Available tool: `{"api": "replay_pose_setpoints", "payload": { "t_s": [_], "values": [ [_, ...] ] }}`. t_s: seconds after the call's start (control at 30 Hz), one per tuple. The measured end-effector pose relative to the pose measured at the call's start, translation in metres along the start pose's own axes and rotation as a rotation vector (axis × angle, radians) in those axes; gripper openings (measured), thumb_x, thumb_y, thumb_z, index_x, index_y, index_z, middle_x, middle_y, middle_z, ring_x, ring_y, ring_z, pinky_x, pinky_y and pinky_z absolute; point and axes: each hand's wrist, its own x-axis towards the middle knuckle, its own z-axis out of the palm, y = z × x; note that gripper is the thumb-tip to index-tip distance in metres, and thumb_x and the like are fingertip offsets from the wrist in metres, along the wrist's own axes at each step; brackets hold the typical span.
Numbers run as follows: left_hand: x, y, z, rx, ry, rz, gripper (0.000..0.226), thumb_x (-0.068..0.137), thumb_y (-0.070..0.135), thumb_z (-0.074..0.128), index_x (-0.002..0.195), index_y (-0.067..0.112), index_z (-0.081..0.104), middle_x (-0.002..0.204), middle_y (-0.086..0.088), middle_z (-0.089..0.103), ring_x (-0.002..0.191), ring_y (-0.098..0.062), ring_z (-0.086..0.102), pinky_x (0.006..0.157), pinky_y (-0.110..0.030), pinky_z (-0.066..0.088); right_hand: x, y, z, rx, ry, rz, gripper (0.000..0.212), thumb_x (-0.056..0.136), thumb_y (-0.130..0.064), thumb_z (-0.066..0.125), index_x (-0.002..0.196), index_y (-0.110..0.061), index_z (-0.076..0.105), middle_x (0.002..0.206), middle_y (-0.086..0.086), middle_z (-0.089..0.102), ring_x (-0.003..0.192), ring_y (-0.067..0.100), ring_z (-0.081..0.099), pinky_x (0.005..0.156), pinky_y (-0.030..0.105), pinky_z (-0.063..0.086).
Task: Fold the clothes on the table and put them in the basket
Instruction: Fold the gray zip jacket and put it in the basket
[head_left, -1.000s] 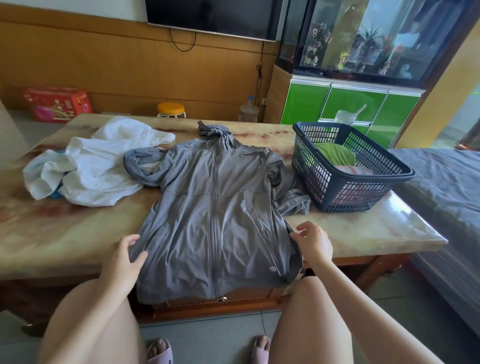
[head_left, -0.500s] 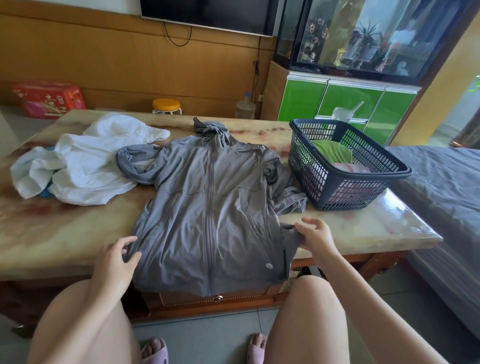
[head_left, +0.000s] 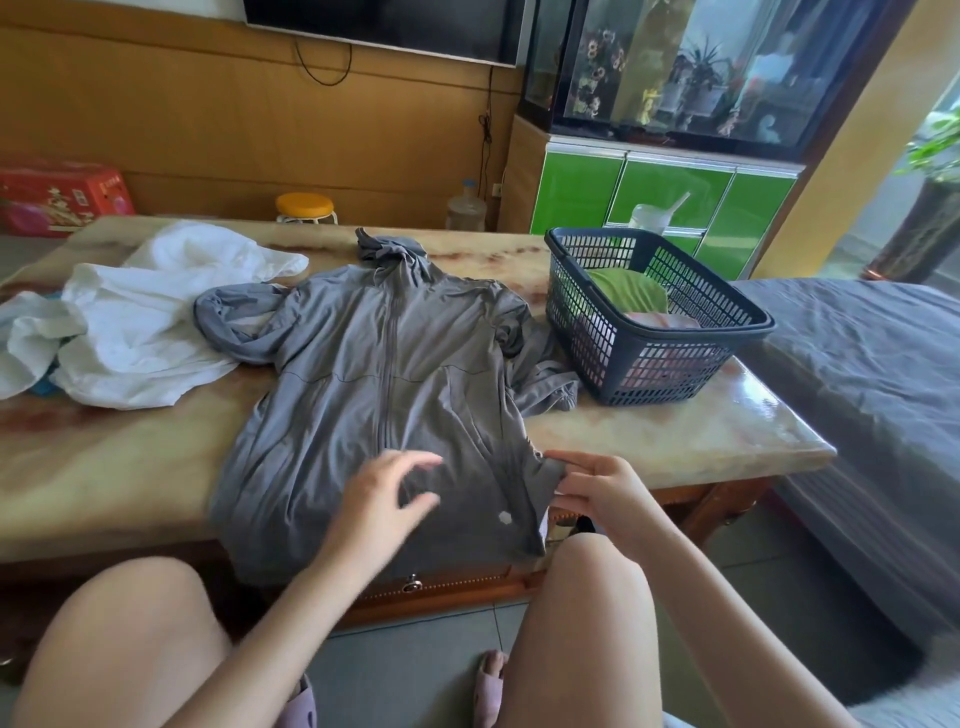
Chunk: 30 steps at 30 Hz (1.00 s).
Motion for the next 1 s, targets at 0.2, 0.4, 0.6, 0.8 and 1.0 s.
{"api": "replay_pose_setpoints", "payload": {
  "t_s": [0.2,0.4,0.6,0.8,1.0],
  "values": [
    [0.006,0.071,0.075,-0.201,-0.109,-0.054,0.066,0.066,0.037,0.082,0.123,0.025,0.05,0.119,0.011,0.053,0.108,-0.006,0.05,0.092,-0.027,0.044,-0.011,0.008,-0.001,-0.169,0.186,-0.215,0.023,0.087,0.005,0.057,0.094,-0.009,0.074,0.077,0.011,0.074,0.07,0.026,0.071,0.069,0.043,0.06],
    [0.026,0.074,0.085,-0.371,-0.035,-0.138,0.008,0.084,0.02,0.069,0.089,0.024,0.065,0.08,0.01,0.069,0.078,-0.004,0.065,0.077,-0.035,0.055,-0.005,0.013,-0.01,-0.505,0.325,-0.431,0.015,0.081,-0.018,0.074,0.079,-0.034,0.072,0.099,-0.013,0.064,0.093,0.009,0.057,0.08,0.027,0.047],
    [0.026,0.078,0.07,-0.495,-0.01,-0.05,0.013,0.089,0.009,0.062,0.089,0.02,0.067,0.084,0.007,0.07,0.079,-0.002,0.064,0.075,-0.017,0.051,0.003,0.022,-0.008,-0.483,0.147,-0.383,0.022,0.08,-0.018,0.074,0.096,-0.033,0.072,0.097,-0.017,0.071,0.095,0.002,0.065,0.084,0.028,0.053],
    [0.027,0.072,0.062,-0.528,-0.008,-0.061,0.011,0.09,0.009,0.061,0.091,0.016,0.069,0.084,0.007,0.07,0.079,-0.001,0.064,0.073,-0.013,0.048,0.004,0.02,0.002,-0.465,0.313,-0.353,0.011,0.078,-0.005,0.069,0.072,-0.014,0.067,0.069,-0.002,0.069,0.069,0.02,0.065,0.064,0.034,0.051],
    [0.053,0.041,0.053,-0.3,-0.038,0.027,0.023,0.094,0.009,0.052,0.105,0.02,0.07,0.103,0.007,0.067,0.097,-0.006,0.061,0.088,-0.023,0.047,-0.043,0.019,0.003,-0.389,0.351,-0.333,0.019,0.077,-0.004,0.073,0.063,-0.012,0.062,0.059,0.0,0.067,0.057,0.014,0.064,0.057,0.028,0.05]
  ]
}}
